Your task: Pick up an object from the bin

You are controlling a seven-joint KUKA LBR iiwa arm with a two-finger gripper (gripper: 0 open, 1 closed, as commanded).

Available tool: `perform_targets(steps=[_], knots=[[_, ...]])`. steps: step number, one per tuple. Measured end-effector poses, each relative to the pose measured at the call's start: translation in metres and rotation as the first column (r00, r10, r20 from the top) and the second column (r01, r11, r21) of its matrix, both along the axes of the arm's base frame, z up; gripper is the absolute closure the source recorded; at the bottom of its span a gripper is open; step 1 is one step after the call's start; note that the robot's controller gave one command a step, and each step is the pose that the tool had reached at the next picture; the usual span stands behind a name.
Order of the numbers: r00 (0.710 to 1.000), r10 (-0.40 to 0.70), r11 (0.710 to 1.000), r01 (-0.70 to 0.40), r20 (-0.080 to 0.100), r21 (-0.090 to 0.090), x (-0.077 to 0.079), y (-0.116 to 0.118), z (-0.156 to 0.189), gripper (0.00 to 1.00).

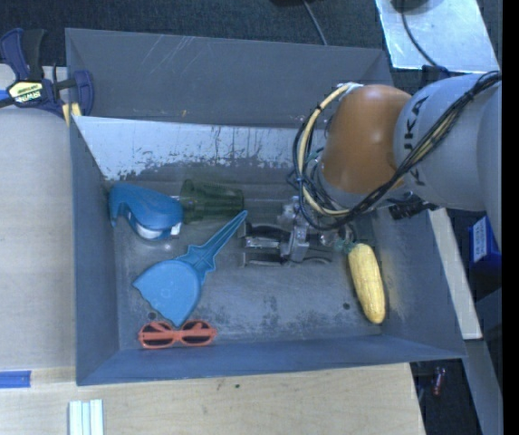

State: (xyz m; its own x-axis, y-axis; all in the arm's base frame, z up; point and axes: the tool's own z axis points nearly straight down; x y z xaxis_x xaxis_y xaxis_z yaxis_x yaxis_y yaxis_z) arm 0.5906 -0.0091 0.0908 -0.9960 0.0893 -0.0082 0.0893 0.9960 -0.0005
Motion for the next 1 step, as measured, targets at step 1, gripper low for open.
perform_targets(steps=[1], knots=[[1.0,0.0,1.0,0.0,0.002,0.0,0.0003,0.0,0.0163,1.0]])
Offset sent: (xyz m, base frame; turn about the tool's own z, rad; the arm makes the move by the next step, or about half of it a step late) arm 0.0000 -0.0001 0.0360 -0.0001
